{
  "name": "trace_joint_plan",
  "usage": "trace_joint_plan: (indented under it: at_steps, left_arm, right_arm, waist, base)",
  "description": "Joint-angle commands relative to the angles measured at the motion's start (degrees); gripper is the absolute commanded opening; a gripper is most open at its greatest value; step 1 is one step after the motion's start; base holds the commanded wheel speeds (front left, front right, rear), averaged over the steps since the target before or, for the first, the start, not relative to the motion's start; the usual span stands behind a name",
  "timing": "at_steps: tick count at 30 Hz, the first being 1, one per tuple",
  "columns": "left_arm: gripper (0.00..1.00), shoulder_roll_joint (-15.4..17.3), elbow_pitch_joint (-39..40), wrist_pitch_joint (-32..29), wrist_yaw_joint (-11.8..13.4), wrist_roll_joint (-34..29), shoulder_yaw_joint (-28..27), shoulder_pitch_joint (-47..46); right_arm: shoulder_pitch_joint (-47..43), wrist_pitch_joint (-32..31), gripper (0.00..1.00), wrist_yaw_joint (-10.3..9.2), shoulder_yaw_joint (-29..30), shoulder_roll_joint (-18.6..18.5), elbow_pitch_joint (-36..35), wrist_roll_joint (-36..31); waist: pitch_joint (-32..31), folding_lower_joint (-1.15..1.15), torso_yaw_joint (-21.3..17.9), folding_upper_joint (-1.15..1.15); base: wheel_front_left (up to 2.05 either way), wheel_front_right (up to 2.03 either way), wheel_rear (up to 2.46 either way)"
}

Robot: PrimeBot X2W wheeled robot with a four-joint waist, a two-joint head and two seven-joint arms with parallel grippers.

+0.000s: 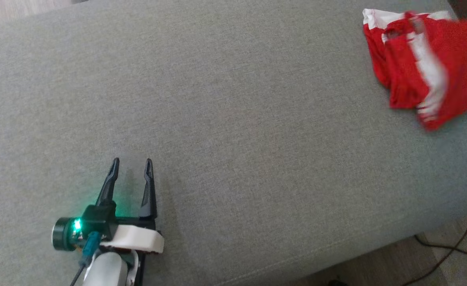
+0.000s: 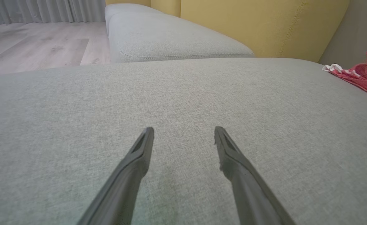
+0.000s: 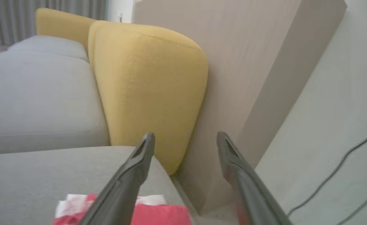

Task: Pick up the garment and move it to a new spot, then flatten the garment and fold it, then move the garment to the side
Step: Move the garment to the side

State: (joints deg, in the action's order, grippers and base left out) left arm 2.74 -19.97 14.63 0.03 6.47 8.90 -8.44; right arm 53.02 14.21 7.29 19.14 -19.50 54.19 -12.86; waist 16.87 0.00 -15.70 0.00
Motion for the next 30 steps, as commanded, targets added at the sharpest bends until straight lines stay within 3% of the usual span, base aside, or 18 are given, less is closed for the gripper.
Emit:
trace_joint_plan:
  at_steps: [1, 7, 12, 17, 30]
  left_arm:
    - [1.00, 0.14, 1.60, 0.37, 0.59, -0.29, -2.31, -1.05]
    - [1.00, 0.14, 2.18, 0.37, 1.76, 0.45, -3.32, -0.71]
    - [1.00, 0.14, 2.59, 0.37, 2.69, 1.13, -4.09, -0.40]
    - [1.00, 0.14, 2.86, 0.37, 3.19, 1.54, -4.49, -0.11]
    - [1.00, 0.14, 3.49, 0.37, 3.86, 5.53, -5.70, 1.23]
  right_arm:
    - [0.93, 0.70, 1.00, 0.20, -0.73, 3.17, -3.69, -0.56]
    - [-5.54, 0.77, 1.00, 0.20, -6.22, 12.13, -13.86, 4.34]
    - [-12.60, 0.77, 1.00, 0.20, -11.64, 15.07, -19.19, 8.53]
    - [-21.20, 0.78, 1.00, 0.20, -15.35, 16.43, -23.37, 11.92]
    - [-34.03, 0.78, 1.00, 0.20, -22.36, 16.61, -24.88, 21.90]
  waist:
    - [-0.47, 0.00, 0.20, 0.00]
    - [-1.71, 0.00, 1.69, 0.00]
    - [-2.94, 0.00, 3.54, 0.00]
    - [-4.47, 0.00, 6.76, 0.00]
    - [-8.95, 0.00, 14.03, 0.00]
  base:
    - [0.00, 0.00, 0.00]
    - [0.00, 0.00, 0.00]
    - [0.00, 0.00, 0.00]
    - [0.00, 0.00, 0.00]
    - [0.00, 0.00, 0.00]
